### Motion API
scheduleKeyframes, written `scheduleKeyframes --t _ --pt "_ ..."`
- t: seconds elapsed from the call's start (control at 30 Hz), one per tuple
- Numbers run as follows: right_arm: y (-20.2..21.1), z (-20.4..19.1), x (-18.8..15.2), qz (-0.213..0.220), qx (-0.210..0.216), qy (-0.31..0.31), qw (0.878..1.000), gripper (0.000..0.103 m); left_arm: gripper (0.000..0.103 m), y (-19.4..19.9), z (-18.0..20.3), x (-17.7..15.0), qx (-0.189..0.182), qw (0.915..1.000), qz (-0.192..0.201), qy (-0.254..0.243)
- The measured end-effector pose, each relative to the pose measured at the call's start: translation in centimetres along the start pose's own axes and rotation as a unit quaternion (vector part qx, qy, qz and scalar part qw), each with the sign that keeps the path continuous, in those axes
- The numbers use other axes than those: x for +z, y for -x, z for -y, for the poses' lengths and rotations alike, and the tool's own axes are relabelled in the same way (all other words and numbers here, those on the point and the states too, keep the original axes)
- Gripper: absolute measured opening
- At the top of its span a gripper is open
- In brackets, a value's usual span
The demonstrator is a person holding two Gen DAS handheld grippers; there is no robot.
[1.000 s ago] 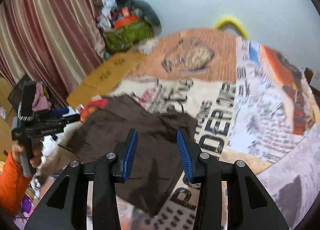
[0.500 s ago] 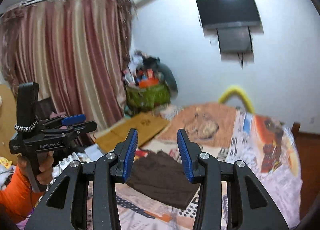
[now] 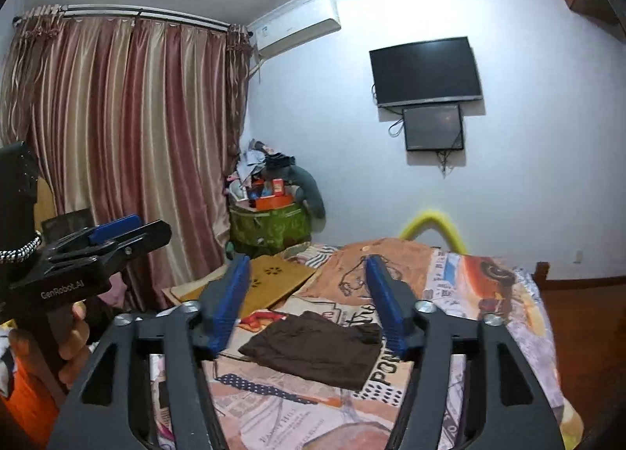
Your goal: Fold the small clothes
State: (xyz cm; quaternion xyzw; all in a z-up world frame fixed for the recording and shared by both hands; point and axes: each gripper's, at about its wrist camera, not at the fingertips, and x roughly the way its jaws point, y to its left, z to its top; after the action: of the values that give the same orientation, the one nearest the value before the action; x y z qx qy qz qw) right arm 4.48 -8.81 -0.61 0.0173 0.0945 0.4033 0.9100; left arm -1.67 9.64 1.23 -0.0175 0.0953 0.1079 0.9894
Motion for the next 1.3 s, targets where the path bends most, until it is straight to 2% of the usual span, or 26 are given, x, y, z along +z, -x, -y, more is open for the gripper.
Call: scheduleKeyframes --t 0.03,0.07,0.23,1.3 --pt "0.3 0.0 0.1 0.005 -0.004 -0.002 1.0 0.078 0.101 0.2 0.0 -0.1 0.003 1.0 0.001 0.001" --pt "0.6 0.0 0.1 0.011 -0.009 -0.004 1.0 0.085 0.103 0.4 0.0 -0.2 0.003 1.0 0.002 0.004" --pt "1.3 0.0 0.1 0.023 -0.032 -0.002 0.999 0.103 0.103 0.9 -0.1 -0.7 0.007 0.9999 -0.006 0.014" --pt "2.5 -0.2 -1.0 0.005 -0.046 0.003 0.999 0.103 0.103 0.7 0.4 -1.6 0.008 0.9998 -0.015 0.012"
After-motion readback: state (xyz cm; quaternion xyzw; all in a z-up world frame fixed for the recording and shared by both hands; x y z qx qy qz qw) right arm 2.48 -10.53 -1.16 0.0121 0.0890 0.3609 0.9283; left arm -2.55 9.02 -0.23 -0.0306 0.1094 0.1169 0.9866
